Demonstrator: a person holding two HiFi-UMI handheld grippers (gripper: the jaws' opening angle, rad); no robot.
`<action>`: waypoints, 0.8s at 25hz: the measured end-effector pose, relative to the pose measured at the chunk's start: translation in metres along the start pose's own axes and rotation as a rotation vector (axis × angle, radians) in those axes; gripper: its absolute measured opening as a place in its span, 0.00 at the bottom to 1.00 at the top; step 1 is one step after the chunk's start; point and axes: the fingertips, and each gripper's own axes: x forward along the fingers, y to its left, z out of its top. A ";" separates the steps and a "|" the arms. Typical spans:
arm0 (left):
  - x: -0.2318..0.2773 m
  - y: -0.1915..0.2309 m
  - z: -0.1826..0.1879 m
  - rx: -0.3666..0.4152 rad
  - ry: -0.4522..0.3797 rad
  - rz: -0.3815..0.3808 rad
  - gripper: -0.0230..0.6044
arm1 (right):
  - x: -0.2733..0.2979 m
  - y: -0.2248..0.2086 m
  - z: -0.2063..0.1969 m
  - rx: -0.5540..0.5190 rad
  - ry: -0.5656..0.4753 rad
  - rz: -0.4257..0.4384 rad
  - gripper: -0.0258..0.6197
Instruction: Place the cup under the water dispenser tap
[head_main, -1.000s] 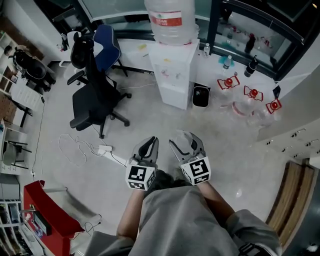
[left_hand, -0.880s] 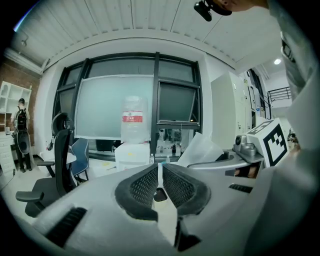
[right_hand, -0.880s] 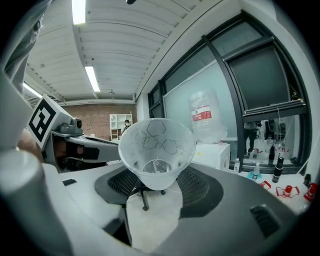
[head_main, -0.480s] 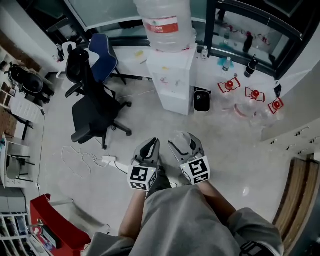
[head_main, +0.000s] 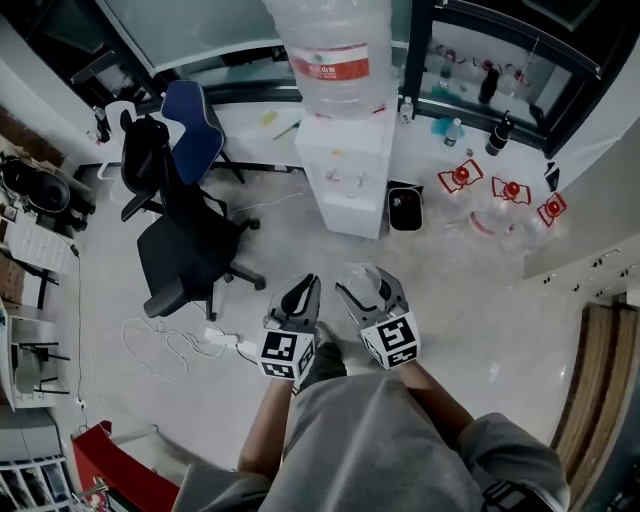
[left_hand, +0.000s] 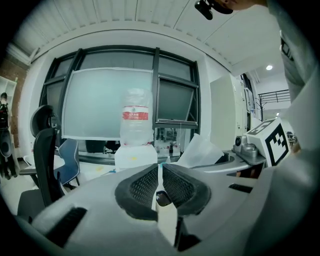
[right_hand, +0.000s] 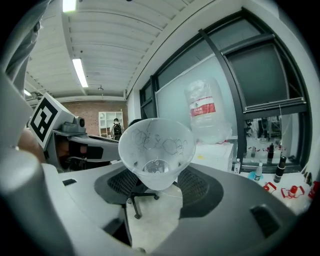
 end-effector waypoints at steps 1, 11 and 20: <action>0.002 0.008 0.001 -0.002 0.000 -0.009 0.09 | 0.007 0.001 0.002 0.000 0.004 -0.008 0.42; 0.023 0.074 0.004 -0.007 0.006 -0.100 0.09 | 0.073 0.006 0.013 0.012 0.021 -0.100 0.42; 0.034 0.125 0.004 -0.020 0.005 -0.163 0.09 | 0.120 0.013 0.015 0.004 0.037 -0.171 0.42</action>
